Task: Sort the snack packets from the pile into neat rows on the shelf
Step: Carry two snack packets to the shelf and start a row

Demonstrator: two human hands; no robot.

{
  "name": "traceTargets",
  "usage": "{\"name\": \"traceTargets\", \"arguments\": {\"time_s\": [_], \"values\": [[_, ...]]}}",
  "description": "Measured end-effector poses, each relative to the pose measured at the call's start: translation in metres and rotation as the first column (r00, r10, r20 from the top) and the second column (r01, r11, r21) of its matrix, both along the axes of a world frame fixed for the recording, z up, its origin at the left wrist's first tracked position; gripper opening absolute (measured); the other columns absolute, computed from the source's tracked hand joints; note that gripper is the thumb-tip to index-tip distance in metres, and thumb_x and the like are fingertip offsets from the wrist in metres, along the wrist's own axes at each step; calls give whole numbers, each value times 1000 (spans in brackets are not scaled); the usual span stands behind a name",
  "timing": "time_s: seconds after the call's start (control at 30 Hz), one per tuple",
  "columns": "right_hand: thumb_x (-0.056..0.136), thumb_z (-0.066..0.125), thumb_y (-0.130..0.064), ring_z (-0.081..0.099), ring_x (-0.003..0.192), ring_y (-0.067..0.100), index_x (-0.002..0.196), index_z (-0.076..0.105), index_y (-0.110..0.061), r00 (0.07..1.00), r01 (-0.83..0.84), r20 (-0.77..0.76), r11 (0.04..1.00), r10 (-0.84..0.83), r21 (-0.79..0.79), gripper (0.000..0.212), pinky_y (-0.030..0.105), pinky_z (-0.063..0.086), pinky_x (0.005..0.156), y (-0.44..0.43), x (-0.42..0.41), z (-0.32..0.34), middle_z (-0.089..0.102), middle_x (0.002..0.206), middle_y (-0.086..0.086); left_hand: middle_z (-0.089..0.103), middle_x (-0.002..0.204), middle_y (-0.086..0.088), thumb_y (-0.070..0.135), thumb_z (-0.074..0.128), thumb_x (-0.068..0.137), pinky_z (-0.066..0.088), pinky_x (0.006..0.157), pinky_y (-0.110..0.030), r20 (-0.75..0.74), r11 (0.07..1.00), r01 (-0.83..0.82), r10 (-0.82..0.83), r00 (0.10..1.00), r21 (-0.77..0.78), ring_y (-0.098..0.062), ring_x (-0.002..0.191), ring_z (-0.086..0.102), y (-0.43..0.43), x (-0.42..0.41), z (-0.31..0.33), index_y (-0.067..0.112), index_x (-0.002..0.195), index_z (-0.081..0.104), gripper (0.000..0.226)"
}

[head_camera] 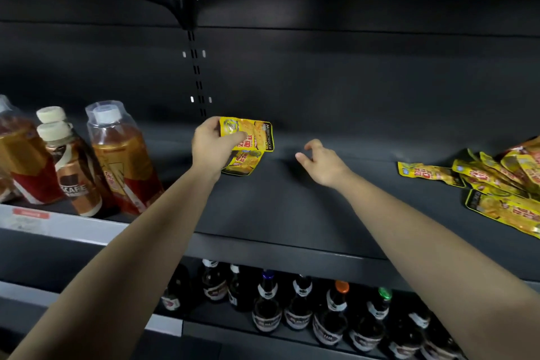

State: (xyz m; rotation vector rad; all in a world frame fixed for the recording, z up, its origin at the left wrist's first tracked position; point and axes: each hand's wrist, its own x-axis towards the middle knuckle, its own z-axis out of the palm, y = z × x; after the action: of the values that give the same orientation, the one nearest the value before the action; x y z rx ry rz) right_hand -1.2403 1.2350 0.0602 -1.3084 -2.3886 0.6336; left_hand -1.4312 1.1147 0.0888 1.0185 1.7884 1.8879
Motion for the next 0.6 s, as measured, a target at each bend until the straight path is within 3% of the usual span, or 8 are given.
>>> {"name": "traceTargets", "arguments": {"time_s": [0.1, 0.2, 0.33, 0.47, 0.6], "values": [[99, 41, -45, 53, 117, 31, 132, 40, -12, 1000, 12, -2, 1000, -12, 6, 47, 35, 42, 93, 2, 10, -1, 57, 128, 13, 63, 72, 1, 5, 67, 82, 46, 53, -20, 146, 997, 48, -57, 988, 64, -6, 59, 61, 3, 12, 3, 16, 81, 62, 12], [99, 41, -45, 53, 118, 31, 133, 40, -12, 1000, 14, -11, 1000, -14, 11, 48, 35, 42, 94, 1, 14, -2, 57, 129, 12, 64, 79, -3, 4, 64, 85, 55, 73, -35, 314, 987, 104, -139, 939, 125, -18, 73, 64, 4, 17, 4, 16, 83, 62, 13], [99, 40, -45, 54, 118, 31, 133, 40, -13, 1000, 9, 1, 999, -9, 35, 47, 36, 43, 93, -1, 14, -5, 58, 128, 13, 63, 82, -4, 1, 56, 85, 51, 92, -53, 347, 978, 181, -206, 915, 104, -24, 82, 63, 5, 13, -1, 15, 92, 62, 17], [99, 39, -46, 55, 115, 31, 132, 40, -14, 1000, 3, 21, 998, -4, 62, 46, 37, 44, 89, 0, 13, -8, 59, 126, 12, 63, 94, -5, 0, 59, 79, 54, 85, -52, 278, 978, 209, -209, 938, 31, -24, 82, 66, 5, 8, -2, 18, 112, 53, 37], [99, 38, -47, 58, 107, 29, 131, 40, -15, 999, -6, 44, 998, 3, 69, 45, 39, 48, 87, 1, 12, -10, 61, 120, 9, 66, 95, -1, -1, 64, 85, 57, 60, -30, 256, 993, 114, -115, 960, 19, -15, 76, 67, 9, 1, 2, 10, 123, 48, 43]]}}
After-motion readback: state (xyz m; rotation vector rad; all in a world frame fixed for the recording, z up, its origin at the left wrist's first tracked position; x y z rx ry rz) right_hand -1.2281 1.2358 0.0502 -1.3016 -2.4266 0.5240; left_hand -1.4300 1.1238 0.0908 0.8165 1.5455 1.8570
